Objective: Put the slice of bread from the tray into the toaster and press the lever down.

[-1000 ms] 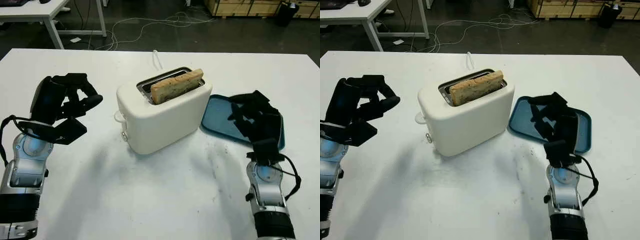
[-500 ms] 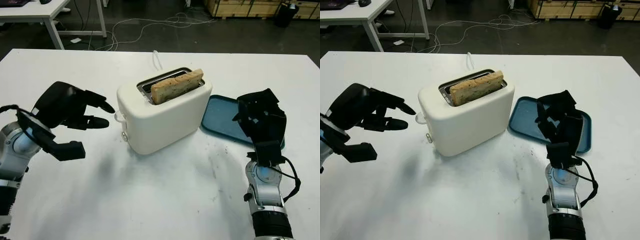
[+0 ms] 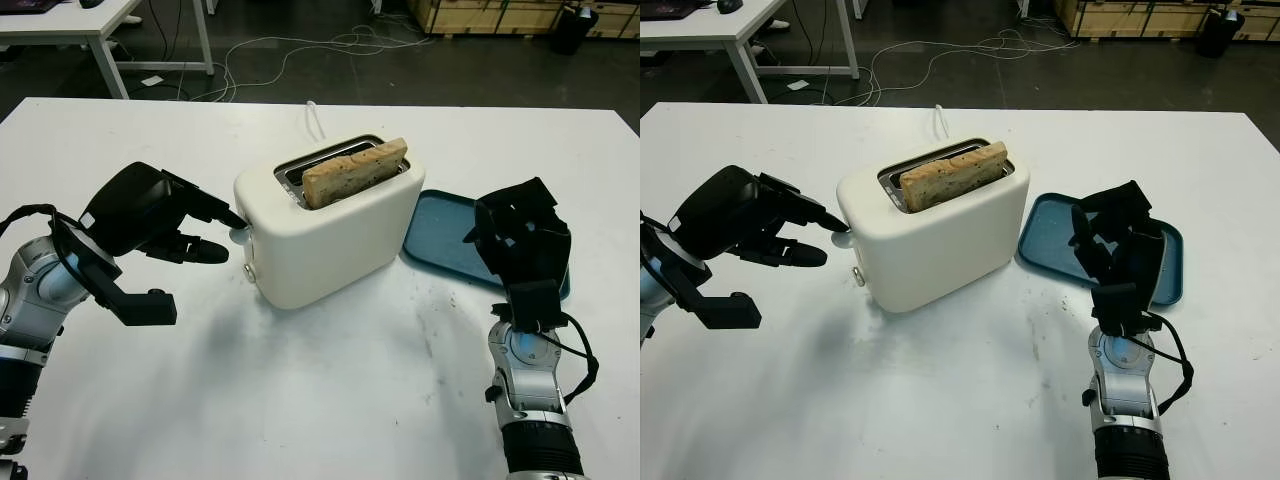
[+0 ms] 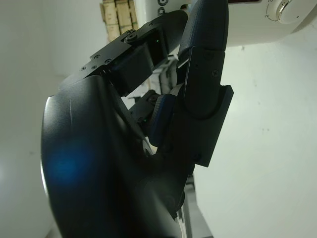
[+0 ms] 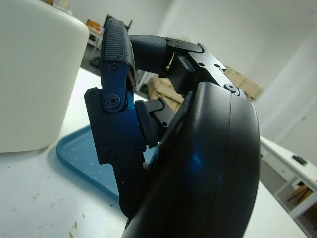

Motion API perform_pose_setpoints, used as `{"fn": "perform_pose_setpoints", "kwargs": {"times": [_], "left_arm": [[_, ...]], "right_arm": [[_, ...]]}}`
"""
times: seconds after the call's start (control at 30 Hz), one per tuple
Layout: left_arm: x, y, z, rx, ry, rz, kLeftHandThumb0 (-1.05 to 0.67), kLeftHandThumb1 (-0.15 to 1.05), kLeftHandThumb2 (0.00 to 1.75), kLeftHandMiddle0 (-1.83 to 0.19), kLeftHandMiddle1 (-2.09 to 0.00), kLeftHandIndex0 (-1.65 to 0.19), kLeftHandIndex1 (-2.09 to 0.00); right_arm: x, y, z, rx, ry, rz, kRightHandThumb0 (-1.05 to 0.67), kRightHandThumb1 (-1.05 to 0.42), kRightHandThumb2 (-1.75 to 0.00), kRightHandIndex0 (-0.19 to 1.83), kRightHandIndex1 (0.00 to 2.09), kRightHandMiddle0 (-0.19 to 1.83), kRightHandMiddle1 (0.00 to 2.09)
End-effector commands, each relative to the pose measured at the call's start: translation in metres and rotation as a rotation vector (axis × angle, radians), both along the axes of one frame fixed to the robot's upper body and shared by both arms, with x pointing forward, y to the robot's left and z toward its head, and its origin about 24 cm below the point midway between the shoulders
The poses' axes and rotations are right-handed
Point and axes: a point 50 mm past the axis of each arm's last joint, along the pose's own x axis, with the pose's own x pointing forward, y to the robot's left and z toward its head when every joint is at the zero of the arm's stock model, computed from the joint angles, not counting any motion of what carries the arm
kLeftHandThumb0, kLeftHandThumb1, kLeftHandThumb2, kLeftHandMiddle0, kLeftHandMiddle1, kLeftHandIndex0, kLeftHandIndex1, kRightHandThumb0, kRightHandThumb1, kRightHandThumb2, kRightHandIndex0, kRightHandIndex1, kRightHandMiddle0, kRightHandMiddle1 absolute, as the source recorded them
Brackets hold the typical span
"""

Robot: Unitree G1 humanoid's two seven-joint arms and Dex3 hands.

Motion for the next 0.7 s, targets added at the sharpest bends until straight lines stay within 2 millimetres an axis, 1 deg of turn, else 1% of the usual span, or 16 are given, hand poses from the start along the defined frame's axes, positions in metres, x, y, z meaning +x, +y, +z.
{"fn": "perform_pose_setpoints", "kwargs": {"times": [0.0,0.07,0.23,0.37,0.5,0.6,0.63,0.67], "left_arm": [[0.001,-0.004,0.001,0.008,-0.010,-0.024,-0.86,0.92,0.25,-1.04,-1.74,-1.04,-0.09],[0.001,-0.004,0.001,0.010,-0.008,-0.023,-0.86,0.92,0.25,-1.04,-1.75,-1.04,-0.09],[0.002,-0.004,0.001,0.014,-0.003,-0.023,-0.85,0.92,0.25,-1.04,-1.74,-1.05,-0.09],[0.002,-0.003,0.000,0.033,0.012,-0.026,-0.84,0.92,0.22,-1.04,-1.73,-1.06,-0.10],[0.003,-0.004,-0.004,0.046,0.042,-0.036,-0.83,0.92,0.17,-1.03,-1.72,-1.07,-0.10],[0.003,-0.006,-0.010,0.063,0.081,-0.052,-0.82,0.92,0.15,-1.02,-1.67,-1.07,-0.09],[0.003,-0.007,-0.012,0.068,0.096,-0.056,-0.82,0.92,0.15,-1.02,-1.66,-1.07,-0.09],[0.004,-0.007,-0.016,0.073,0.120,-0.059,-0.81,0.92,0.15,-1.02,-1.65,-1.08,-0.08]], "right_arm": [[0.000,0.001,0.002,0.010,-0.009,-0.002,-0.63,-0.92,-0.32,0.87,1.75,0.58,1.74],[0.001,0.001,0.001,0.013,-0.006,-0.003,-0.63,-0.92,-0.31,0.88,1.75,0.59,1.72],[0.000,0.001,0.001,0.019,-0.006,0.001,-0.63,-0.92,-0.31,0.87,1.75,0.58,1.74],[0.000,0.000,0.001,0.011,-0.005,-0.006,-0.63,-0.92,-0.31,0.87,1.75,0.58,1.75],[0.001,-0.001,0.001,0.018,-0.002,-0.010,-0.63,-0.92,-0.31,0.87,1.75,0.59,1.72],[0.001,-0.002,0.001,0.017,-0.003,-0.009,-0.63,-0.92,-0.31,0.87,1.75,0.59,1.71],[0.001,-0.002,0.001,0.022,-0.003,-0.007,-0.62,-0.92,-0.31,0.88,1.75,0.60,1.68],[0.001,-0.003,0.001,0.025,-0.002,-0.006,-0.62,-0.92,-0.31,0.88,1.75,0.63,1.58]]}}
